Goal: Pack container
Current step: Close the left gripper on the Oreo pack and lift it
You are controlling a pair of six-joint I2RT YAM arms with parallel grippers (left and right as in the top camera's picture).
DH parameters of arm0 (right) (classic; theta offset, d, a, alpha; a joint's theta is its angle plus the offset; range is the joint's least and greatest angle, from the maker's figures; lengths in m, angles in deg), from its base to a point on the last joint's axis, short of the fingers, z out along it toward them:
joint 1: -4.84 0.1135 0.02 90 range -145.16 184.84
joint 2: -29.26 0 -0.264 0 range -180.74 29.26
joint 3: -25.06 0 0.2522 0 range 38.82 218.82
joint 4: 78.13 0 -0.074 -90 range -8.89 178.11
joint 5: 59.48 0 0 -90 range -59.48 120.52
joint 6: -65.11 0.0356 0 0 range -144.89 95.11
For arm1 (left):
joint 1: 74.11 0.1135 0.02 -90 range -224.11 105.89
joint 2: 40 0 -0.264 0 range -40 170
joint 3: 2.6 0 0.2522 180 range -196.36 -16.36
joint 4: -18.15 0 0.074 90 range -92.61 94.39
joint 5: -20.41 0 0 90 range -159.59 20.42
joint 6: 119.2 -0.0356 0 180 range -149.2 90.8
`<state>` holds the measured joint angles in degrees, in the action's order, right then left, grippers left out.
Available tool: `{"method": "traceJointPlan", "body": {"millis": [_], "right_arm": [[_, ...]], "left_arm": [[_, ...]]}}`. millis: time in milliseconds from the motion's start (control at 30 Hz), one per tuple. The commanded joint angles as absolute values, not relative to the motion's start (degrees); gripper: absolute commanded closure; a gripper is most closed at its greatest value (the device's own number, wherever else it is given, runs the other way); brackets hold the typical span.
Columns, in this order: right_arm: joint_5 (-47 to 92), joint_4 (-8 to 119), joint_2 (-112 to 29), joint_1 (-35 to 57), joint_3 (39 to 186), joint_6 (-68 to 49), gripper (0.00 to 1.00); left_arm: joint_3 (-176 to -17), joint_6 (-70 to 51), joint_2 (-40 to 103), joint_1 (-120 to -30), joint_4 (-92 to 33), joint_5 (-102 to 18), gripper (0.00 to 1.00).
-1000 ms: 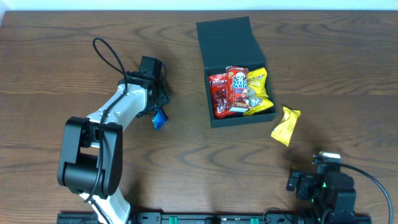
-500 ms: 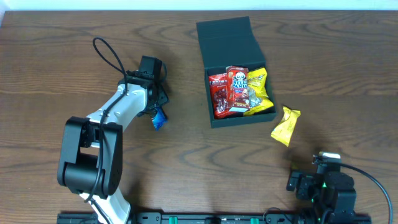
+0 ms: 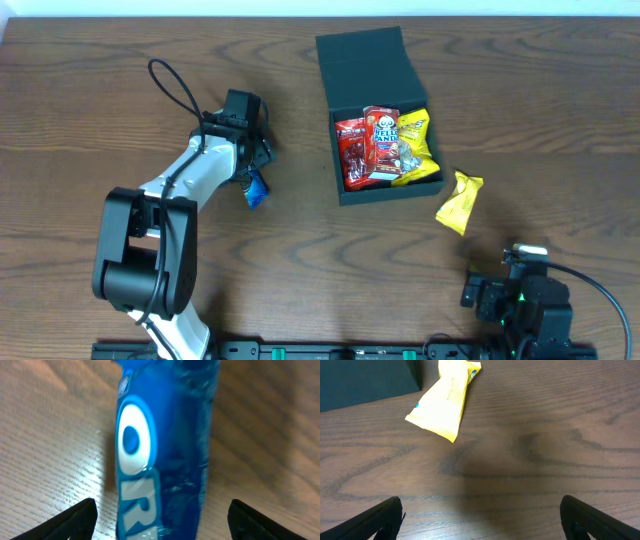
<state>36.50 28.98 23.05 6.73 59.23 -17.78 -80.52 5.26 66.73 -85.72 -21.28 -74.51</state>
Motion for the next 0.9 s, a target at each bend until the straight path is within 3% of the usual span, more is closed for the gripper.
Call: {"method": "traceJointPlan", "body": {"millis": [0, 100, 200, 233, 333, 867], "right_arm": [[36.3, 28.7, 23.3, 6.0, 59.0, -18.3, 0.01], [36.3, 28.7, 23.3, 6.0, 59.0, -18.3, 0.01], [36.3, 28.7, 23.3, 6.0, 59.0, -18.3, 0.01], [36.3, 28.7, 23.3, 6.0, 59.0, -18.3, 0.01], [36.3, 28.7, 23.3, 6.0, 59.0, -18.3, 0.01], [36.3, 28.7, 23.3, 6.0, 59.0, -18.3, 0.01]], "left_arm": [[-79.1, 5.0, 67.6, -85.4, -21.5, -75.8, 0.14], [-79.1, 5.0, 67.6, -85.4, -21.1, -75.8, 0.16], [-79.1, 5.0, 67.6, -85.4, -20.7, -75.8, 0.29], [-79.1, 5.0, 67.6, -85.4, -20.6, -75.8, 0.39], [-79.1, 5.0, 67.6, -85.4, -20.6, -75.8, 0.48], [-79.0, 5.0, 67.6, -85.4, -20.6, -75.7, 0.59]]}}
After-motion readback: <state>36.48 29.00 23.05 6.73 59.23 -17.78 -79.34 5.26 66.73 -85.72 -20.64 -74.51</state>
